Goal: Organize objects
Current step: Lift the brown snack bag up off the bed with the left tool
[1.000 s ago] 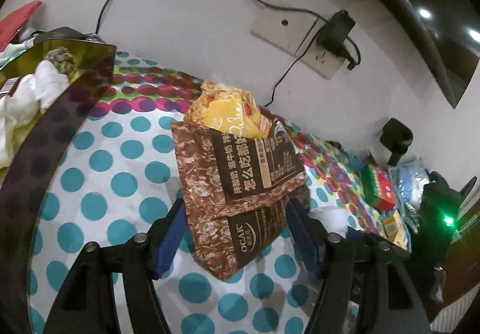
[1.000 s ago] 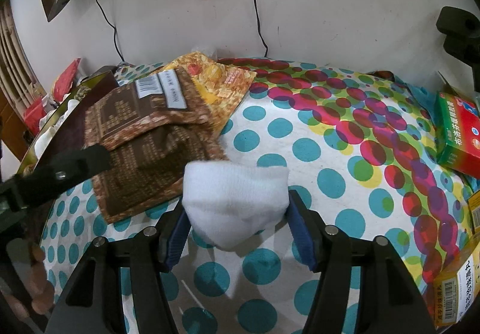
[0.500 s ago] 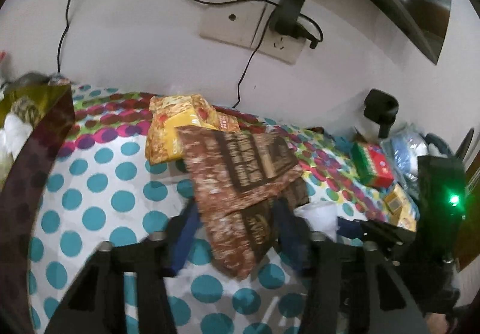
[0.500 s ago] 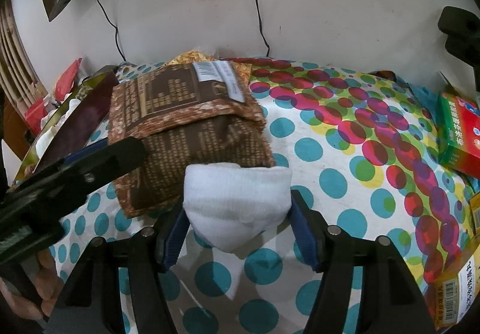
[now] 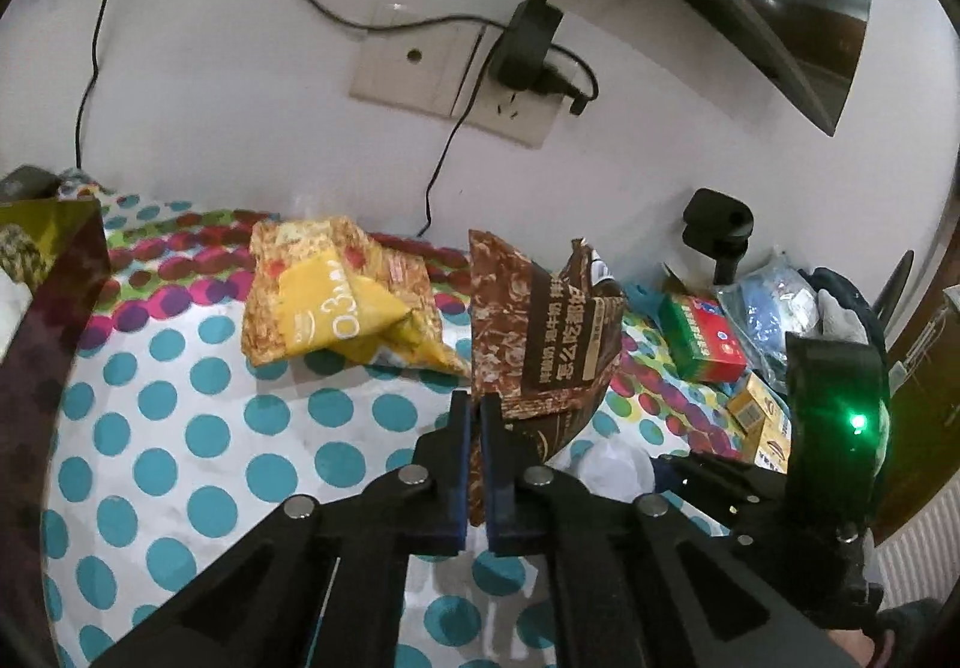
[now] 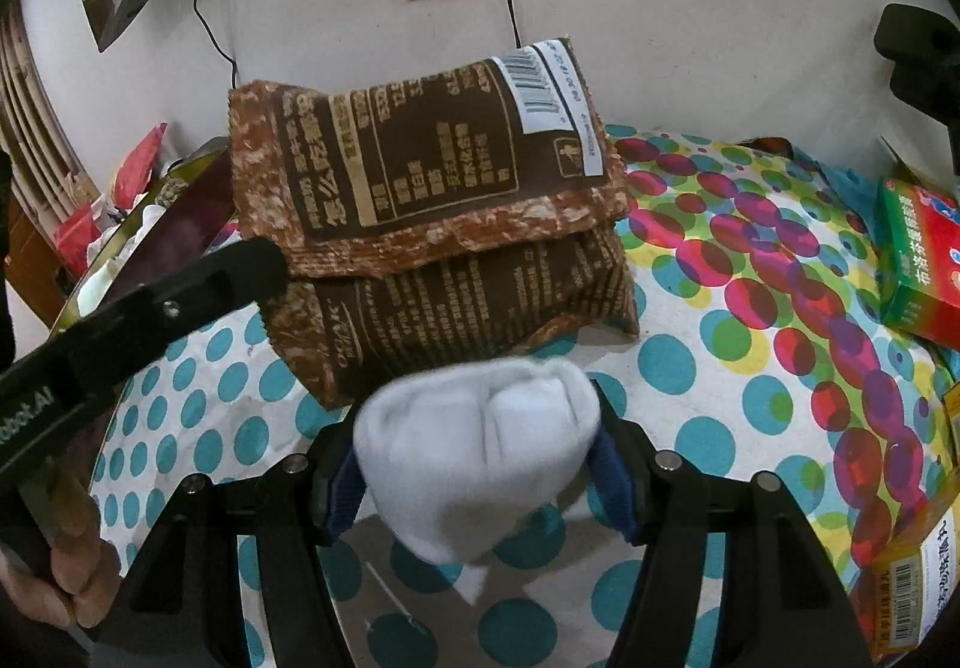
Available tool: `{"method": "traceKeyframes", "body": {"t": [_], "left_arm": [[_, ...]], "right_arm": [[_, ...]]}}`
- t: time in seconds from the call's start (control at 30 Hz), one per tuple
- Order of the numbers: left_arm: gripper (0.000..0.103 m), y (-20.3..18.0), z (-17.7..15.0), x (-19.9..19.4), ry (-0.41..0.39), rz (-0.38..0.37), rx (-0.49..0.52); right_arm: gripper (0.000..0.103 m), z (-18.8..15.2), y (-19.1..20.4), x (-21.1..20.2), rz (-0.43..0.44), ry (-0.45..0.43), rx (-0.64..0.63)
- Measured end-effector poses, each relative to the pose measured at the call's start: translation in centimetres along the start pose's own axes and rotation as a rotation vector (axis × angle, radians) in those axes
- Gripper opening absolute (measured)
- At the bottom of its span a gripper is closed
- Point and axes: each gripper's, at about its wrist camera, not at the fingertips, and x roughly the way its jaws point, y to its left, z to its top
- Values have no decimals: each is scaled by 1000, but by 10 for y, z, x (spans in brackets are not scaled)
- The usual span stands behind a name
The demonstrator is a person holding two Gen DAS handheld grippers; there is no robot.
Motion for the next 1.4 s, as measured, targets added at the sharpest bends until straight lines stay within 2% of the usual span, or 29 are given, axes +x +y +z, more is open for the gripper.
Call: {"method": "traceKeyframes", "body": {"t": [0.53,0.87,1.4], "left_arm": [[1,-36,24,-24,-60,-29,117],[1,-47,40,-41,-70,9,160],[1,-41,66,-78,-111,47,166]], "right_arm": [[62,-1,3,0,-9,2,-7],[62,-1,5,1,-12,2,-9],[62,-2,3,0,-17,4,-13]]}}
